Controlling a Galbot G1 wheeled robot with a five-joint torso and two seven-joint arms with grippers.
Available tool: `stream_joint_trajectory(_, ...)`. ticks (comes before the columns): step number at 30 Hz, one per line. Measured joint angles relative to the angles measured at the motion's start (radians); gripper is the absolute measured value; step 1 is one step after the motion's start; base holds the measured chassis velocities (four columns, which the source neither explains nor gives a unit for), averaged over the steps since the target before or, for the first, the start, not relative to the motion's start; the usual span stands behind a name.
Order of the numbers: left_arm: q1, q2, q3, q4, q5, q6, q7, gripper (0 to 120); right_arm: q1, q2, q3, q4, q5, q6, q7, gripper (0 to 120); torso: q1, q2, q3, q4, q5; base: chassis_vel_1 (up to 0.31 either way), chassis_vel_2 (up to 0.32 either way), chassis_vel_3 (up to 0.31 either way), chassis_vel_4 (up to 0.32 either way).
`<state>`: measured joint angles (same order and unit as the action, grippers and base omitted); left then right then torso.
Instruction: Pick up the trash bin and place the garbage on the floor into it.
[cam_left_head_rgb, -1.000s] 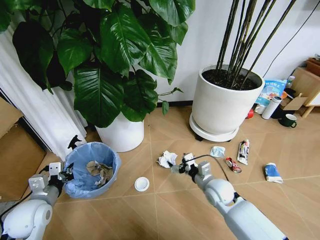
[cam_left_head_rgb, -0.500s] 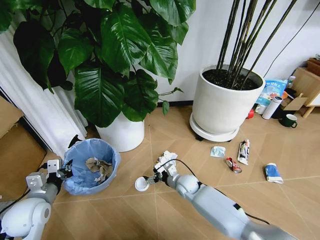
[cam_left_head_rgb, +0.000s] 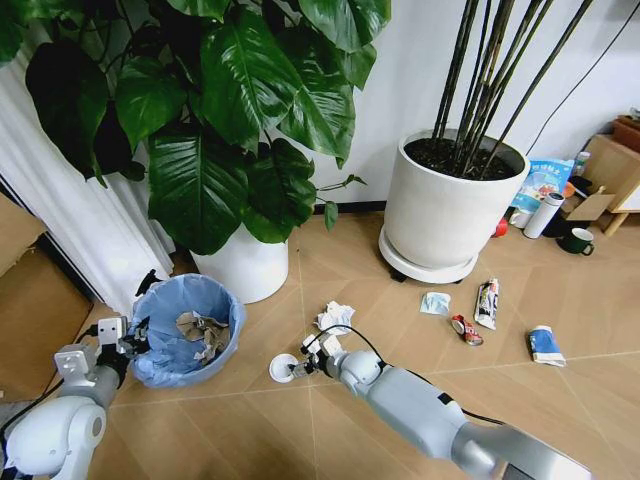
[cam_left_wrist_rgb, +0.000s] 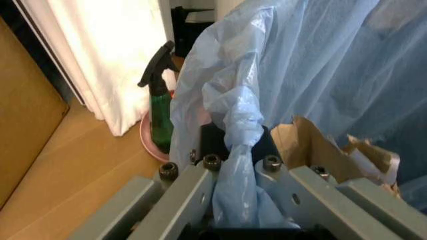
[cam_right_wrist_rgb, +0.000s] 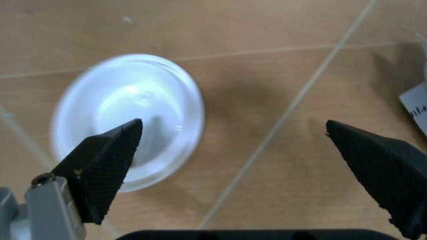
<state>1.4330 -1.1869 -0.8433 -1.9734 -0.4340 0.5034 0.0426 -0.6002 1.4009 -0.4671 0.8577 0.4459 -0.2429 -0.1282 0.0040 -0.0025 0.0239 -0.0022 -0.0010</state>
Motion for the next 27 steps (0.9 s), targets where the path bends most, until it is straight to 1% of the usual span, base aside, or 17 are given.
stream_joint_trajectory(2, -0.002, -0.001, 0.002, -0.001, 0.0, 0.0, 0.0, 0, 0.007, 0.03, 0.02, -0.059, -0.03, 0.017, 0.0, 98, 0.0, 0.0, 0.0, 0.0, -0.0001, 0.0, 0.0, 0.0, 0.0)
stream_joint_trajectory(3, -0.003, -0.001, 0.003, -0.001, 0.0, 0.0, 0.0, 0, 0.011, 0.05, 0.034, -0.097, -0.051, 0.031, -0.003, 96, 0.0, 0.0, 0.0, 0.0, -0.0001, 0.0, 0.0, 0.0, 0.0)
stream_joint_trajectory(5, -0.003, -0.001, 0.004, -0.002, 0.0, 0.0, 0.0, 0, 0.013, 0.061, 0.043, -0.115, -0.061, 0.038, -0.005, 95, 0.0, 0.0, 0.0, -0.0001, -0.0001, 0.0, 0.0, 0.0, 0.0)
stream_joint_trajectory(6, -0.003, -0.002, 0.005, -0.002, 0.0, 0.0, 0.001, 0, 0.018, 0.087, 0.06, -0.146, -0.075, 0.048, -0.006, 94, 0.0, 0.0, 0.0, -0.0001, -0.0001, 0.0, 0.0, 0.0, 0.0)
stream_joint_trajectory(9, -0.003, -0.002, 0.005, -0.002, 0.0, 0.0, 0.002, 0, 0.021, 0.106, 0.074, -0.164, -0.084, 0.052, -0.007, 94, 0.0, 0.0, 0.0, 0.0, 0.0, 0.0, 0.0, 0.0, 0.0)
stream_joint_trajectory(11, -0.003, -0.002, 0.005, -0.002, 0.001, 0.0, 0.004, 0, 0.023, 0.128, 0.087, -0.177, -0.088, 0.054, -0.007, 91, 0.0, 0.0, 0.0, 0.0001, 0.0, 0.0, 0.0, 0.0, 0.0)
stream_joint_trajectory(14, -0.003, -0.002, 0.005, -0.002, 0.001, 0.0, 0.005, 0, 0.023, 0.133, 0.088, -0.181, -0.09, 0.055, -0.007, 91, 0.0, 0.0, 0.0, 0.0001, -0.0001, 0.0, 0.0, 0.0, 0.0)
stream_joint_trajectory(16, -0.006, 0.0, 0.004, 0.0, 0.001, -0.001, 0.005, 0, 0.022, 0.132, 0.088, -0.186, -0.099, 0.055, -0.007, 83, 0.0, 0.0, 0.0, 0.0001, -0.0001, 0.0, 0.0, 0.0, 0.0)
stream_joint_trajectory(17, -0.006, 0.0, 0.004, 0.0, 0.001, -0.001, 0.005, 0, 0.022, 0.132, 0.088, -0.186, -0.099, 0.055, -0.007, 83, 0.0, 0.0, 0.0, 0.0001, -0.0001, 0.0, 0.0, 0.0, 0.0)
stream_joint_trajectory(19, -0.008, 0.001, 0.004, 0.003, 0.001, -0.002, 0.005, 0, 0.017, 0.123, 0.088, -0.184, -0.1, 0.058, -0.007, 78, 0.0, 0.0, 0.0, 0.0, 0.0001, 0.0, 0.0, 0.0, 0.0)
stream_joint_trajectory(22, -0.011, 0.001, 0.005, 0.005, 0.001, -0.003, 0.005, 0, 0.013, 0.118, 0.088, -0.18, -0.102, 0.06, -0.008, 76, 0.0, 0.0, 0.0, 0.0, 0.0002, 0.0, 0.0, 0.0, 0.0)
stream_joint_trajectory(24, -0.015, 0.001, 0.009, 0.009, 0.001, -0.003, 0.005, 0, 0.01, 0.116, 0.092, -0.18, -0.103, 0.063, -0.008, 70, 0.0, 0.0, 0.0, 0.0001, 0.0002, 0.0, 0.0, 0.0, 0.0)
stream_joint_trajectory(25, -0.017, 0.001, 0.011, 0.011, 0.001, -0.003, 0.005, 0, 0.01, 0.118, 0.095, -0.182, -0.104, 0.064, -0.008, 65, 0.0, 0.0, 0.0, 0.0001, 0.0002, 0.0, 0.0, 0.0, 0.0)
stream_joint_trajectory(26, -0.017, 0.001, 0.011, 0.011, 0.001, -0.003, 0.005, 0, 0.01, 0.118, 0.095, -0.182, -0.104, 0.064, -0.008, 65, 0.0, 0.0, 0.0, 0.0001, 0.0002, 0.0, 0.0, 0.0, 0.0)
stream_joint_trajectory(27, -0.018, 0.001, 0.013, 0.012, 0.001, -0.003, 0.005, 0, 0.01, 0.119, 0.096, -0.183, -0.104, 0.065, -0.008, 62, 0.0, 0.0, 0.0, 0.0, 0.0002, 0.0, 0.0, 0.0, 0.0)
